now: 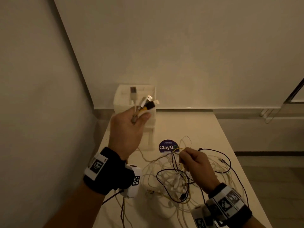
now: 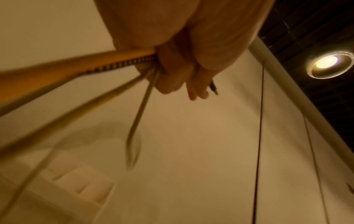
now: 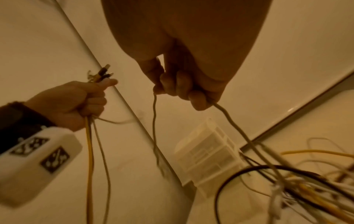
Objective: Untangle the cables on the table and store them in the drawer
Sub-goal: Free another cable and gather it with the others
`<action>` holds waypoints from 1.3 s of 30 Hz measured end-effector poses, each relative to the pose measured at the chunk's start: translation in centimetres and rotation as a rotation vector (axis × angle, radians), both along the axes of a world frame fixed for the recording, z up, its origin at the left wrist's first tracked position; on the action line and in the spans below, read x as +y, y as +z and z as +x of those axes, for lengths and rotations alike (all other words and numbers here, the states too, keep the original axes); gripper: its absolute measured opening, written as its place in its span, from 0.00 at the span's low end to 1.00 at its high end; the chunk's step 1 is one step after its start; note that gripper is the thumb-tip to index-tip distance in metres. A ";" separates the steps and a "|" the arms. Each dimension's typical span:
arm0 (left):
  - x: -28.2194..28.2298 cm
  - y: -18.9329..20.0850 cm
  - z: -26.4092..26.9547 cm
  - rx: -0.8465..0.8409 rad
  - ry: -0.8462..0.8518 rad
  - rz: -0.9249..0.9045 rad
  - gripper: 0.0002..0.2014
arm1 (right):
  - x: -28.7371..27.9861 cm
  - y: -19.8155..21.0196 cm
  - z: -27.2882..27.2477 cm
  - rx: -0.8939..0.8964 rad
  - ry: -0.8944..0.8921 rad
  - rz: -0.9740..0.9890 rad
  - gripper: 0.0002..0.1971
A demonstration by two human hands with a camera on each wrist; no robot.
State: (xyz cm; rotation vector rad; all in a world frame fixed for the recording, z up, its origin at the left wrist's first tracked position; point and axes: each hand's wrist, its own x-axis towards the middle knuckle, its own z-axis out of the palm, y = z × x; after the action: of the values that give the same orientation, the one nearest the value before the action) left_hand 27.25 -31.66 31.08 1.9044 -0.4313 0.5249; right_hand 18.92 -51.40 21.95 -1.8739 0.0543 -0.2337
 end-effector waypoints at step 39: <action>-3.2 -1.4 -3.1 0.197 -0.363 0.139 0.03 | 0.9 5.8 0.5 -0.123 0.069 0.288 0.19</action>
State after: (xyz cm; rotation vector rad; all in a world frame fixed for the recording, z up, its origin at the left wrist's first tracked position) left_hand 24.17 -34.86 29.72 1.9293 -0.6792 0.0689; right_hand 19.40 -50.48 27.77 -1.5693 -0.0577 -0.2778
